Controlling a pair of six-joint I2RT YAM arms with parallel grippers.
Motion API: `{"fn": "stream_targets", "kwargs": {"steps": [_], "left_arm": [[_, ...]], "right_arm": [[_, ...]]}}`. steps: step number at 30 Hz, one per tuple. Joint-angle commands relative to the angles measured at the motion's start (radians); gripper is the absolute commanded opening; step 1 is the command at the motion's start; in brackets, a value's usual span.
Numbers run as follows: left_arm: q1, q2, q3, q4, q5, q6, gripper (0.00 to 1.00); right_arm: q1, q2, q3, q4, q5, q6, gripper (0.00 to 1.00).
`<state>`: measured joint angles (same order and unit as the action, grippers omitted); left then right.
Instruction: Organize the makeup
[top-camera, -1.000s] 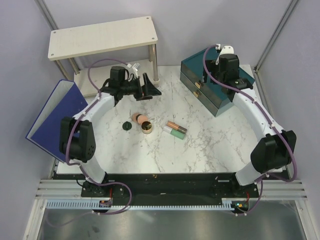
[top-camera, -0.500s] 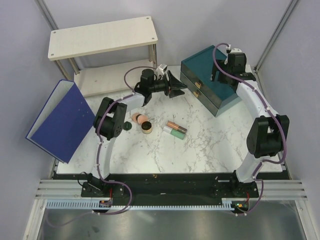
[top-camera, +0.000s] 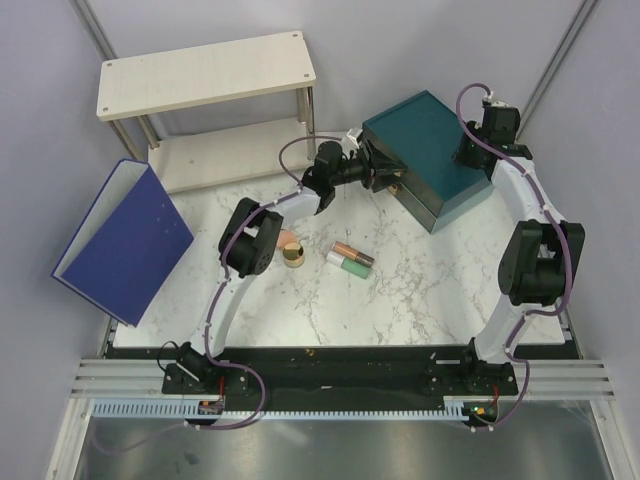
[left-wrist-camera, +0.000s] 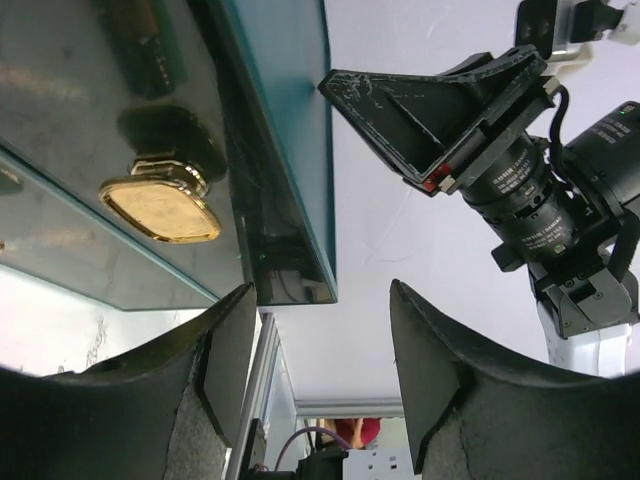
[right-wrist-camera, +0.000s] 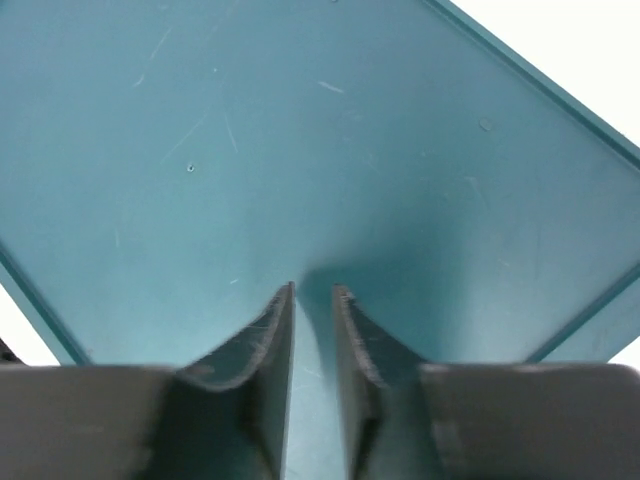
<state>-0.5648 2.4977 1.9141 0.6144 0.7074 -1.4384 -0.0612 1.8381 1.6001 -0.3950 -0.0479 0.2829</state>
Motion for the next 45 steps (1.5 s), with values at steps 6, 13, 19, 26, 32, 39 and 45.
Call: {"fn": "stream_targets", "kwargs": {"steps": [6,13,19,26,32,39,45], "left_arm": [[0.002,-0.076,-0.092,-0.126,-0.120,0.104,0.68],[0.009,-0.001,-0.030,-0.076,-0.144,0.027,0.66],[0.017,0.052,0.068,-0.094,-0.146,0.012,0.64],[0.017,0.095,0.128,-0.108,-0.155,-0.016,0.61],[0.016,0.108,0.158,-0.119,-0.184,-0.017,0.56],[0.000,0.136,0.197,-0.108,-0.181,-0.034,0.35],[-0.001,0.096,0.151,-0.097,-0.154,-0.002,0.08]], "right_arm": [[-0.003,0.013,0.001,0.062,-0.082,0.033,0.00],[-0.003,0.010,-0.015,0.067,-0.095,0.032,0.00],[-0.002,0.001,-0.041,0.071,-0.098,0.032,0.00],[-0.003,-0.002,-0.049,0.071,-0.098,0.032,0.00],[-0.003,0.001,-0.052,0.073,-0.104,0.035,0.00],[-0.003,0.001,-0.057,0.071,-0.112,0.036,0.00],[-0.005,-0.002,-0.069,0.071,-0.107,0.036,0.00]]}}
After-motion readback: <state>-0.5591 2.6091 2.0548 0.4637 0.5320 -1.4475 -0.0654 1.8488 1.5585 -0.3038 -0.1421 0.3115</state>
